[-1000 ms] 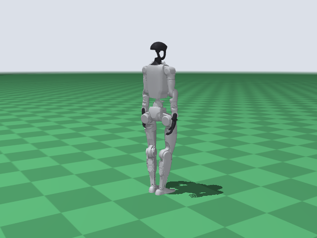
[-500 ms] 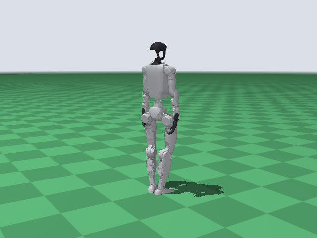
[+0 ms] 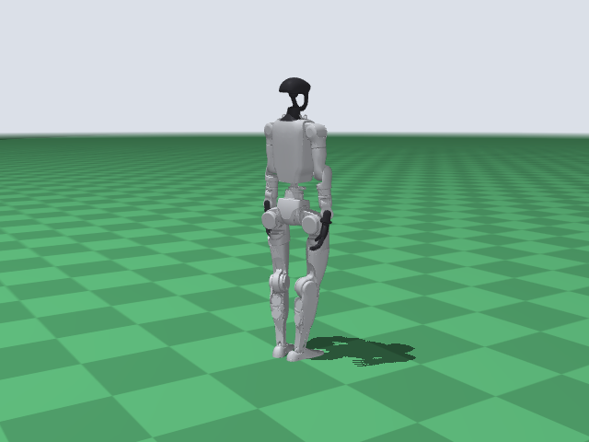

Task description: In place motions

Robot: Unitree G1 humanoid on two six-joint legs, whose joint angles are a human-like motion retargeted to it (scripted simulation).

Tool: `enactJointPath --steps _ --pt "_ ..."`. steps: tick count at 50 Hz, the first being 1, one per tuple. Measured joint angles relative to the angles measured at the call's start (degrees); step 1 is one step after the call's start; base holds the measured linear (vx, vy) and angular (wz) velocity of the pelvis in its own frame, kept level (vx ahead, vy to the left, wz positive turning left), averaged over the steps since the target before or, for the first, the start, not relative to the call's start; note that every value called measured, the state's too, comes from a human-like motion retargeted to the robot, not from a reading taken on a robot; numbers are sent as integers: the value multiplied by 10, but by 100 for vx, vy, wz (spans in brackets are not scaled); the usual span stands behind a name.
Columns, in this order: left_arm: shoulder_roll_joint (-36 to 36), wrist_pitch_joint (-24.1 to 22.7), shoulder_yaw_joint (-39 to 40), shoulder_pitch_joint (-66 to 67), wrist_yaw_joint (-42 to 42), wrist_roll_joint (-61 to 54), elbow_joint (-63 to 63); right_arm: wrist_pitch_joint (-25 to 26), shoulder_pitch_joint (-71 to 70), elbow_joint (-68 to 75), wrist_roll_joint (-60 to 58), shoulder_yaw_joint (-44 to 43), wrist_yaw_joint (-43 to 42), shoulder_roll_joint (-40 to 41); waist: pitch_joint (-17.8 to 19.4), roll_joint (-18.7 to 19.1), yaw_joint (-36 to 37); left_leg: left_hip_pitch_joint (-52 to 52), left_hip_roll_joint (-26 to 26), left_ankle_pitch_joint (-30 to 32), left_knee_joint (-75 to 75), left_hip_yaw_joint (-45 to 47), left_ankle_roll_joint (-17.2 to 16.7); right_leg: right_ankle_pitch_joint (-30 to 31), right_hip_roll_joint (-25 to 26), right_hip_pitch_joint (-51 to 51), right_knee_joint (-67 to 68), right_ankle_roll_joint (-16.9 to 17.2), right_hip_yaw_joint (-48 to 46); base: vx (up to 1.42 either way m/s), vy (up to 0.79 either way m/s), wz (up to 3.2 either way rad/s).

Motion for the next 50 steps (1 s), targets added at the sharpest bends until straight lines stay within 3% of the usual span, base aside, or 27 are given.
enactJointPath --steps 10,19,23,25,29,35,37,38,43,50 --pt "4 -1 -3 13 -16 12 -22 1 1 -6 -3 3 1 1 2 5 -5 -4 5 0 4 9 -2 6 5 -6 0 -4 9 0 0 -4" --pt "10 -6 18 33 -5 -1 -23 0 -6 -11 8 3 7 2 -2 19 -96 -8 7 -17 18 -72 -17 1 -17 -13 6 10 -69 -2 1 69" --pt "14 -6 30 36 0 -5 -26 0 -4 -10 20 7 8 3 -3 19 -92 -23 12 -20 30 -75 -21 3 -21 -20 6 12 -76 -4 1 -6" --pt "17 -5 33 34 3 -4 -29 0 -3 -9 24 10 8 2 -2 17 -73 -34 15 -19 37 -65 -19 3 -21 -24 7 11 -75 -8 4 -83" --pt "21 -1 27 21 12 9 -42 2 1 -2 29 14 0 -3 5 -3 85 -58 36 -2 45 55 -13 -2 -20 -44 31 14 28 -15 5 -222" --pt "22 -1 -7 -15 25 28 -73 2 19 14 52 8 -17 -22 20 -25 190 -94 52 -17 63 76 -39 -63 -52 -45 84 32 39 -24 0 117" --pt "17 -1 -26 -29 28 25 -77 4 33 24 59 -4 -21 -27 35 -9 73 -115 9 -3 67 -66 -33 -49 -52 -20 61 7 -139 -18 1 672" --pt "15 -2 -28 -32 29 23 -79 9 38 29 59 -2 -21 -31 37 -11 72 -118 4 -5 67 -74 -33 -53 -60 -8 58 13 -169 -17 2 450" --pt "12 -5 -27 -37 37 14 -78 29 52 50 17 3 -40 -40 38 -37 120 -120 9 -39 61 27 -24 -68 -76 36 35 36 -270 -15 -1 270" --pt "26 6 29 -6 66 -22 -36 35 51 25 -26 5 -80 -41 13 -37 90 -106 32 -65 37 173 -38 -71 -61 91 1 71 -474 -3 -7 264"
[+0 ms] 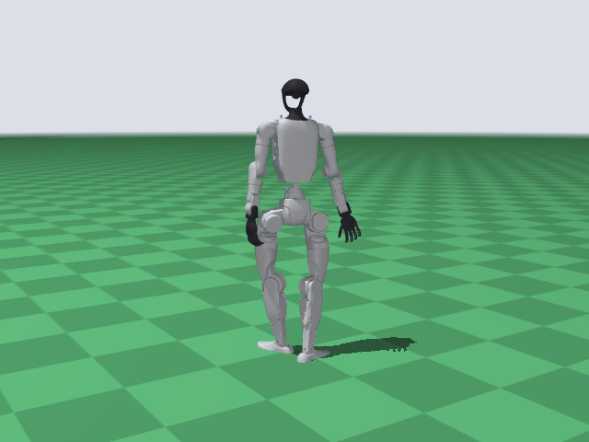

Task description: In place motions

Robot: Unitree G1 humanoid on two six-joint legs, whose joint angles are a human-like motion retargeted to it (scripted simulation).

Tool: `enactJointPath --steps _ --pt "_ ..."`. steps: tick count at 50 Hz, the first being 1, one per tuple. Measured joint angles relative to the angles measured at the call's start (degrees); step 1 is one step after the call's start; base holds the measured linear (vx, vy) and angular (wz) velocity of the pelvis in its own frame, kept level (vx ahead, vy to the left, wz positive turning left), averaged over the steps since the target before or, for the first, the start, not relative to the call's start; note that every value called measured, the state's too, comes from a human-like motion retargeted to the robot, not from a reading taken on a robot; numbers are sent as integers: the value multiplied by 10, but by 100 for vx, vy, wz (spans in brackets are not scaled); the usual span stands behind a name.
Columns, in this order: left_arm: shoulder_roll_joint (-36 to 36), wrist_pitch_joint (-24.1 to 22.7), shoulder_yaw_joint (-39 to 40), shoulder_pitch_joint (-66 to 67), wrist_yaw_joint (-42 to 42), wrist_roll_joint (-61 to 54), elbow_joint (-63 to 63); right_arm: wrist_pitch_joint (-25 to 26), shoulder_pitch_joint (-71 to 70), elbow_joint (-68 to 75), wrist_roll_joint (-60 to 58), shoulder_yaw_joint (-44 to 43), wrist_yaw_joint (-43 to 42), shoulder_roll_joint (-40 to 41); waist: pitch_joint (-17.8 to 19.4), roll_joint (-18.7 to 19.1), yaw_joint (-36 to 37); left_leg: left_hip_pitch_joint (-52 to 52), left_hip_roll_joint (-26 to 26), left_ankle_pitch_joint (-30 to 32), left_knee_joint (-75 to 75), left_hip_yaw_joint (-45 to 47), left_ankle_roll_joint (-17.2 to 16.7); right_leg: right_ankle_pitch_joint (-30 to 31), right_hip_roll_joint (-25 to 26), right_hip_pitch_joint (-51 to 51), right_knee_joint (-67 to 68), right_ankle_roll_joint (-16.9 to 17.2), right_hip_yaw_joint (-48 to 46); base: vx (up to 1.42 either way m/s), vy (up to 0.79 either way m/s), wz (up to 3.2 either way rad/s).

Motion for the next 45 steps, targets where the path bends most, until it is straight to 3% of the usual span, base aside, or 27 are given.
enactJointPath --steps 7,18,23,25,28,30,32,33,34,37,40,42,45 --pt "-5 3 63 40 7 -24 35 -33 -41 -55 35 -11 22 10 2 3 8 -5 -4 29 -3 -12 1 3 14 31 -3 15 -78 -2 -4 97" --pt "-58 1 117 100 -14 -37 59 -117 -84 -158 67 22 132 72 -12 -1 18 1 -13 107 -16 -18 33 13 -6 22 4 22 -23 2 -4 -44" --pt "-50 -1 94 82 -23 -17 44 -127 -73 -159 41 34 107 72 -11 2 26 13 -17 93 -24 -22 35 20 -11 28 16 23 -9 2 -7 -43" --pt "-44 0 82 72 -21 -13 27 -122 -71 -137 21 35 79 66 -2 2 87 22 -13 97 -44 35 51 32 -25 19 45 9 60 5 -7 -150" --pt "-28 1 48 43 -21 -9 11 -101 -65 -91 1 18 44 51 -11 47 26 20 12 80 -28 -53 38 74 -18 23 104 -30 13 3 -6 141" --pt "-17 4 37 18 -19 -7 6 -80 -62 -55 4 9 22 41 -7 77 14 14 38 79 -18 -74 38 86 -23 4 168 -73 55 -1 -9 105" --pt "-4 5 21 -13 -16 -10 3 -59 -62 -21 26 -4 6 33 -4 76 24 12 40 78 -15 -65 40 65 -45 -65 254 -54 194 -9 -13 -86" --pt "5 6 14 -31 -17 -13 1 -51 -65 -6 41 -10 2 30 -9 50 84 14 39 72 -17 1 39 43 -69 -130 310 -32 330 -12 -16 -130" --pt "11 6 2 -44 -16 -15 -3 -46 -60 4 57 -20 -1 29 -5 56 65 12 38 78 -19 -22 41 34 -61 -155 332 -23 360 -9 -18 108" --pt "24 4 -27 -70 -13 -17 -24 -43 -42 22 103 -42 1 28 18 102 -62 4 42 101 -20 -158 45 18 -18 -179 340 -15 327 -5 -18 327" --pt "38 0 -43 -87 -15 -14 -44 -44 -26 24 125 -49 14 31 13 70 -16 14 34 96 -26 -104 44 7 10 -207 286 -3 462 -3 -17 -24" --pt "41 -1 -60 -93 -15 -7 -53 -47 -13 23 129 -56 19 37 26 76 -80 20 19 107 -30 -176 47 16 46 -205 227 -24 443 6 -14 237" --pt "37 -4 -63 -92 -10 -2 -57 -44 -8 27 114 -45 22 41 34 45 -90 49 -15 108 -41 -184 51 68 67 -190 136 -36 522 9 -11 82"
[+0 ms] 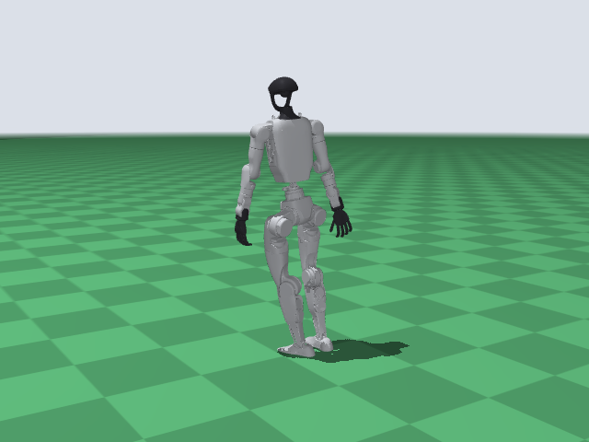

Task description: In place motions

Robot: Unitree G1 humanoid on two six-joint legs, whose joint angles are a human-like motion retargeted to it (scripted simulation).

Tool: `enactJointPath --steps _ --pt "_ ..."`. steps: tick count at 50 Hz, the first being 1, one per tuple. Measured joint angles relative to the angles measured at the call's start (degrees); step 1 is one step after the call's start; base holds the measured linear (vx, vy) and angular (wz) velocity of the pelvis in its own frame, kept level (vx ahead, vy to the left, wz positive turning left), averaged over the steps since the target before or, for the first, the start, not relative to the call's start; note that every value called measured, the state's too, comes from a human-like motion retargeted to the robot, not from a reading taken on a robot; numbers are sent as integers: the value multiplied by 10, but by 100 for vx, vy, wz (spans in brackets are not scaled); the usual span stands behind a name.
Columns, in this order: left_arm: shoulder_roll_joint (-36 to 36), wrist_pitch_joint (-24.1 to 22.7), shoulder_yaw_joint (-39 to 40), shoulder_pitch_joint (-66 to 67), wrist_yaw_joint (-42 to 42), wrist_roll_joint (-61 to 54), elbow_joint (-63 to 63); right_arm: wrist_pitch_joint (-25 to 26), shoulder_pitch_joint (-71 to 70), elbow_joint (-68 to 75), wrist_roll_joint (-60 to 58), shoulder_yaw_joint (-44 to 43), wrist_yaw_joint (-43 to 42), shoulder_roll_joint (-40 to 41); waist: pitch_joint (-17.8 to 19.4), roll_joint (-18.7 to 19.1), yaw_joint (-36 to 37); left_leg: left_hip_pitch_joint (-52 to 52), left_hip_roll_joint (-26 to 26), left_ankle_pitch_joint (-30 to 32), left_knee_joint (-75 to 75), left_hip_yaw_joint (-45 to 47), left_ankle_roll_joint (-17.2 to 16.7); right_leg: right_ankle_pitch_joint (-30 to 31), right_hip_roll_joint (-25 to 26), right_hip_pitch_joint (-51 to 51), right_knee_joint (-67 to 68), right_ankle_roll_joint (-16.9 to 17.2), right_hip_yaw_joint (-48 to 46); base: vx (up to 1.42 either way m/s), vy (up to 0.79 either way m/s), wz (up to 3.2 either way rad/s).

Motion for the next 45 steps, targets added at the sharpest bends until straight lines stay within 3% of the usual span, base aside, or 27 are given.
enactJointPath --steps 2,5,7,13,20,28,35,39,42,45 --pt "-6 -2 5 6 -1 -1 5 4 -1 2 -27 8 4 4 -4 -16 5 15 -17 1 -11 1 3 29 8 20 -31 -13 14 15 -8 1" --pt "-27 -7 19 19 -4 -2 21 8 -8 -6 -74 10 12 8 -15 -14 3 19 -22 6 -21 -16 4 18 -14 33 -30 -11 -71 11 -3 35" --pt "-43 -13 35 29 2 -10 33 4 -16 -24 -94 17 12 7 -12 -16 18 26 -20 4 -25 0 4 15 -7 35 -26 -1 -32 0 0 -16" --pt "-56 -14 57 62 -3 -1 72 -18 -37 -84 -90 30 19 14 -10 -16 14 32 -20 7 -28 3 6 9 -6 45 -32 -3 -39 0 0 8" --pt "-43 -3 53 79 -6 12 97 -64 -52 -127 -85 18 44 25 -4 -22 25 32 -24 11 -27 8 13 -1 -16 47 -24 -3 -50 -1 0 6" --pt "-35 5 -14 34 -13 6 96 -41 -31 -99 -136 3 -7 16 3 -20 10 15 -24 14 -13 16 31 8 -20 36 -27 0 -53 -9 1 11" --pt "-38 -4 -66 11 -22 8 51 2 -20 -56 -115 -8 3 6 15 -11 -8 3 3 -14 7 84 31 -32 -12 2 -24 7 -4 -18 4 -138" --pt "-29 -7 -70 3 -27 4 44 -4 -21 -66 -94 -9 17 -1 27 -14 3 8 35 -41 22 182 22 -52 -4 -11 -20 22 47 -25 0 -267" --pt "-17 -5 -71 -4 -30 8 51 -13 -24 -72 -73 -11 18 -1 37 6 -62 -1 60 -51 31 183 18 -59 -6 -20 -19 20 -31 -23 -2 -92" --pt "-5 -2 -63 -7 -27 15 60 -11 -36 -63 -50 -6 9 0 36 14 -70 0 82 -58 24 232 5 -77 -26 0 -20 23 -135 -22 0 -197"
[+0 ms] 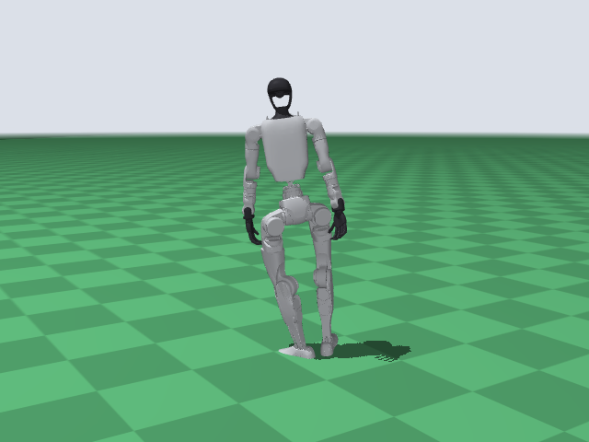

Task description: In place motions

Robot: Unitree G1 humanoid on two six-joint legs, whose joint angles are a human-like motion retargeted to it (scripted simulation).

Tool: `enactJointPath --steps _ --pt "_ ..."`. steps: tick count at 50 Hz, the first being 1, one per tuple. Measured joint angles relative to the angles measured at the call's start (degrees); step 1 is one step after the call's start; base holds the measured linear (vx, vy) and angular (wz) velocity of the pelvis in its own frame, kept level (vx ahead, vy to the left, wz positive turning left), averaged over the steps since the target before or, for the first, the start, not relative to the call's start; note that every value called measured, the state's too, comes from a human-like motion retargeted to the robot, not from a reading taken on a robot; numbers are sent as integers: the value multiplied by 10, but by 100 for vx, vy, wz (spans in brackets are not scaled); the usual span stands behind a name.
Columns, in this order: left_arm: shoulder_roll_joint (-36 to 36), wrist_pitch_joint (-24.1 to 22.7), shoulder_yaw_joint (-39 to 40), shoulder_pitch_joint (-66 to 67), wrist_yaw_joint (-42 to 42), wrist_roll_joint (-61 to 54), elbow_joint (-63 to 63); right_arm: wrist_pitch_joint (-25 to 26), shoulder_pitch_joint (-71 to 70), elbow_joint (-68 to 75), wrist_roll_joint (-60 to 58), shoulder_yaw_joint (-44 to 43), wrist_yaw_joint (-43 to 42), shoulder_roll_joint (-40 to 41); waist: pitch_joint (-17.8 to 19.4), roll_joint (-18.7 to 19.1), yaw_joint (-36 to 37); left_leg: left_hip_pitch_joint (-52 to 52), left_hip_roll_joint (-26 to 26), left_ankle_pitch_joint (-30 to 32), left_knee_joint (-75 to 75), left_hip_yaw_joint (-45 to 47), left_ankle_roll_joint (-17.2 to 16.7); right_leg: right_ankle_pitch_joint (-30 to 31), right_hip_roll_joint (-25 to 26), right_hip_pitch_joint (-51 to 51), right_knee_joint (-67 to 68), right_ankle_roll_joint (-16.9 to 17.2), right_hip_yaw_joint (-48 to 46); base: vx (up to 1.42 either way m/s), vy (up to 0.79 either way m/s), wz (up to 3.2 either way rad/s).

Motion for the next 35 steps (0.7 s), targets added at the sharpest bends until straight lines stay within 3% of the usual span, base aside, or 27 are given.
enactJointPath --steps 5,8,10,12,15,20,28,32,35 --pt "4 0 21 12 4 -2 -6 8 -18 32 24 12 -9 0 -22 1 21 13 22 -13 -20 113 -26 -2 -29 49 -4 8 -194 -14 4 -229" --pt "0 -2 41 23 7 -7 -12 9 -22 36 23 21 -16 4 -33 -26 32 35 4 -18 -31 183 -39 63 -46 68 -36 49 -235 -9 4 -178" --pt "-2 -4 55 32 8 -11 -13 9 -23 33 15 28 -19 10 -35 -43 25 53 -15 -19 -41 215 -45 115 -46 67 -65 48 -219 -4 5 -133" --pt "-4 -4 64 39 8 -12 -11 10 -25 26 -3 35 -18 16 -40 -51 31 64 -20 -19 -48 252 -53 120 -43 52 -74 42 -171 -5 5 -140" --pt "-16 -4 74 46 15 -11 -4 10 -27 6 -38 42 -16 21 -38 -50 25 75 -21 -15 -53 279 -61 131 -33 51 -92 32 -169 -9 10 -83" --pt "-25 -4 72 40 8 -21 2 -2 -29 -30 -86 58 -19 23 -25 -37 -8 88 -16 -11 -57 297 -71 137 -11 54 -116 25 -140 -8 12 -31" --pt "-34 -8 50 35 9 -5 -34 16 -21 -6 -39 29 4 19 -29 -28 -10 94 -3 -5 -36 282 -79 118 -3 67 -127 14 -137 3 11 20" --pt "-35 -10 60 42 7 -14 -46 26 -24 5 -31 23 13 17 -37 -34 -6 90 15 4 12 276 -75 108 -14 70 -127 8 -138 6 11 15" --pt "-30 -9 67 52 10 -19 -43 26 -23 0 -39 26 15 16 -47 -55 0 85 24 8 73 265 -43 104 -36 71 -129 6 -130 7 10 -1"
